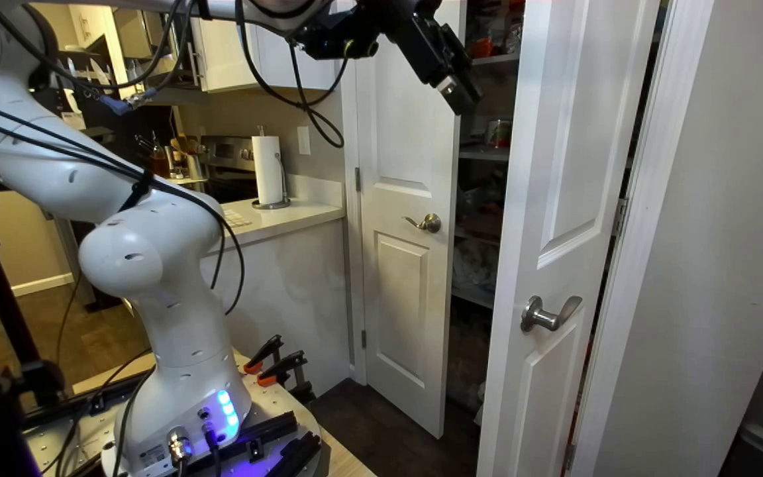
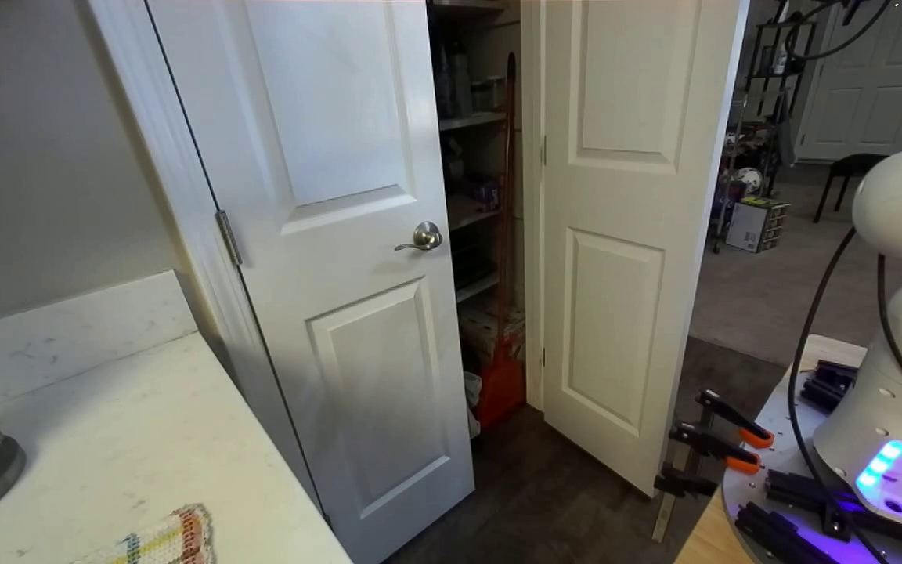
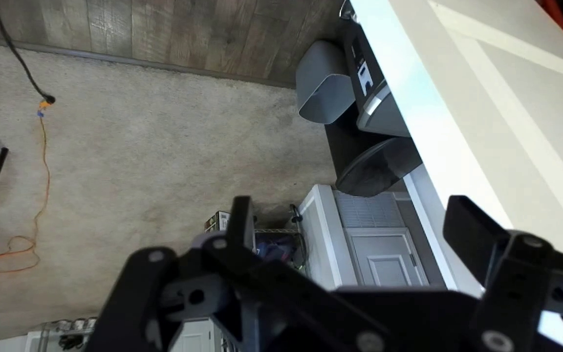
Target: Close the right door
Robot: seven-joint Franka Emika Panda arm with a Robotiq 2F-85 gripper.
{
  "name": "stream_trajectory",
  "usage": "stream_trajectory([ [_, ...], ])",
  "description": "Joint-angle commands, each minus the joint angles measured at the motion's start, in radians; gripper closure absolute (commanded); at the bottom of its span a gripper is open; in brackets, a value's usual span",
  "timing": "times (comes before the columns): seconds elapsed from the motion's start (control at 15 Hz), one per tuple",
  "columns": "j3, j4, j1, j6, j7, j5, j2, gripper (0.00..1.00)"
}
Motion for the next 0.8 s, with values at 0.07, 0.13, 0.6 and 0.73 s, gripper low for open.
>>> stream_trajectory([
  [0.07, -0.01, 0.039, -0.031, 0.166, 0.002, 0.002, 0.052, 0.0],
  [0.13, -0.013, 0.05, -0.031, 0.215, -0.006, 0.006, 0.063, 0.0],
  [0.6, -0.009, 0.102, -0.029, 0.501, -0.053, 0.036, 0.179, 0.0],
  [0.73, -0.014, 0.108, -0.02, 0.544, -0.07, 0.054, 0.203, 0.0],
])
